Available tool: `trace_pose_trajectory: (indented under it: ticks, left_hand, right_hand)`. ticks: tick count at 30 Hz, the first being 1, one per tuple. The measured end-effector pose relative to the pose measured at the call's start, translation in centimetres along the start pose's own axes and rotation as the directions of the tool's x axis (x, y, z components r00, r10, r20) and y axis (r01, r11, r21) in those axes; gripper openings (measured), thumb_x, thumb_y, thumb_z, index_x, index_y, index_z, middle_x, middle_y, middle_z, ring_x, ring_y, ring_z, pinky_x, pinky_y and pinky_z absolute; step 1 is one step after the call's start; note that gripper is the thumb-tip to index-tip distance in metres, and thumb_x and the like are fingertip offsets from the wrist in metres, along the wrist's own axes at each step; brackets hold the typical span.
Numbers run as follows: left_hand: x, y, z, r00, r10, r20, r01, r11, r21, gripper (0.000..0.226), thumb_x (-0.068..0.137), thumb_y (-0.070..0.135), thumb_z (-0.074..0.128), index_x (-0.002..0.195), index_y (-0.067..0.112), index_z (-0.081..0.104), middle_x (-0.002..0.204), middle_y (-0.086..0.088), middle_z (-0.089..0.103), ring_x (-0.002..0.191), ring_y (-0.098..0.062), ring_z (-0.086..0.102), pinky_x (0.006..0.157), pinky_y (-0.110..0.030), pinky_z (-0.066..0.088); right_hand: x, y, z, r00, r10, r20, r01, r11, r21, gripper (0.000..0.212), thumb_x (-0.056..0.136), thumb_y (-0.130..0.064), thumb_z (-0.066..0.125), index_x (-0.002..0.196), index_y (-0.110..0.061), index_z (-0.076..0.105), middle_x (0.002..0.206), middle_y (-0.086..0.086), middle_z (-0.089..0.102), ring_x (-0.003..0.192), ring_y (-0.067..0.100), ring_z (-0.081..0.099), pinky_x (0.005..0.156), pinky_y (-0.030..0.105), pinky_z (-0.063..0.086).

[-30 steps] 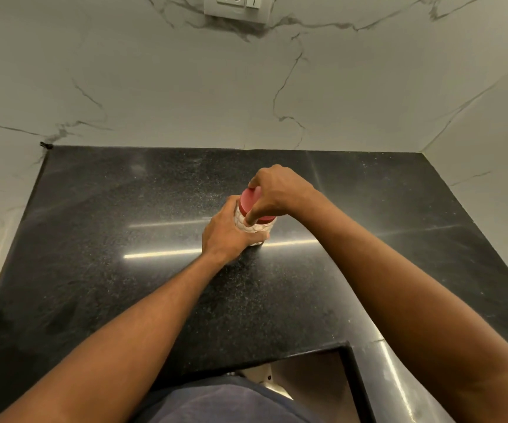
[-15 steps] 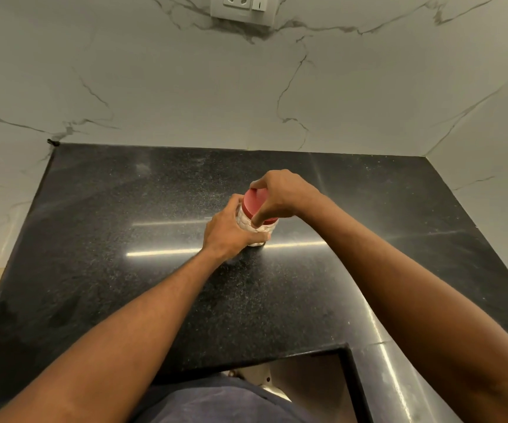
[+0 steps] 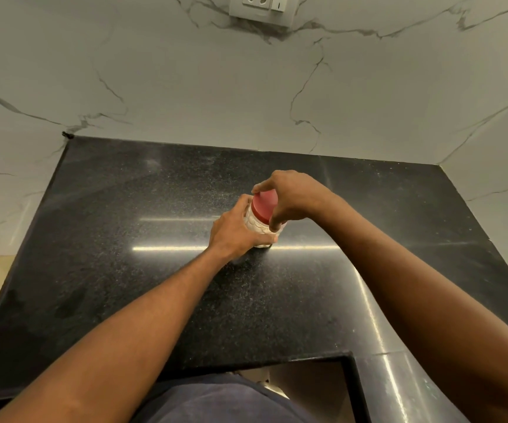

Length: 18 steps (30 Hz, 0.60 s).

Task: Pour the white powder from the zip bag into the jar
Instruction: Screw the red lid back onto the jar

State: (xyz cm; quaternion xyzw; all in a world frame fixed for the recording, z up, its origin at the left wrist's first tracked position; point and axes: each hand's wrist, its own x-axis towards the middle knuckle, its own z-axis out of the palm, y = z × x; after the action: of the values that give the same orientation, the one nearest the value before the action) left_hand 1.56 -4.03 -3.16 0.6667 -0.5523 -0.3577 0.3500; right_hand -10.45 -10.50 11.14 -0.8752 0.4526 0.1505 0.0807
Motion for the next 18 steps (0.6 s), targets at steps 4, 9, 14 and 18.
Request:
trace_pose_trajectory:
  ticks: [4,9,14,18]
  left_hand:
    - [-0.1,0.2,0.0,1.000,-0.006,0.001,0.006,1.000,0.001,0.088,0.051,0.066,0.089,0.123,0.051,0.041,0.118,0.017,0.066,0.101,-0.010,0.059,0.083,-0.034,0.048]
    - [-0.4,0.3,0.0,1.000,-0.011,-0.018,0.011,1.000,-0.005,0.090,0.051,0.064,0.089,0.126,0.053,0.041,0.118,0.017,0.068,0.109,-0.016,0.065,0.090,-0.042,0.056]
    - [-0.4,0.3,-0.1,1.000,0.011,-0.016,-0.011,1.000,-0.014,0.089,0.052,0.064,0.090,0.126,0.051,0.043,0.114,0.020,0.068,0.104,-0.013,0.066,0.090,-0.043,0.058]
    - [-0.4,0.3,-0.1,1.000,0.006,-0.016,-0.006,1.000,-0.017,0.094,0.050,0.064,0.092,0.127,0.052,0.040,0.111,0.024,0.060,0.102,-0.012,0.064,0.081,-0.031,0.048]
  right_hand:
    - [0.7,0.0,0.4,0.999,0.032,-0.020,-0.033,0.999,-0.041,0.083,0.067,-0.059,0.088,0.140,-0.030,0.061,0.130,-0.001,0.067,0.114,0.025,0.065,0.076,0.032,0.048]
    - [0.8,-0.4,0.8,0.957,0.243,-0.157,-0.261,0.960,-0.102,0.085,0.074,-0.096,0.044,0.076,-0.012,0.060,0.065,0.002,0.056,0.057,0.021,0.056,0.056,0.032,0.048]
    - [0.8,-0.2,0.0,0.956,0.241,-0.167,-0.270,0.947,-0.177,0.082,0.092,-0.084,0.033,0.087,-0.009,0.067,0.070,0.006,0.061,0.058,0.021,0.056,0.060,0.035,0.047]
    - [-0.2,0.6,-0.8,0.989,-0.077,0.128,0.062,0.992,0.113,0.072,0.083,-0.047,0.080,0.148,-0.033,0.052,0.145,0.004,0.057,0.129,0.028,0.057,0.096,0.040,0.048]
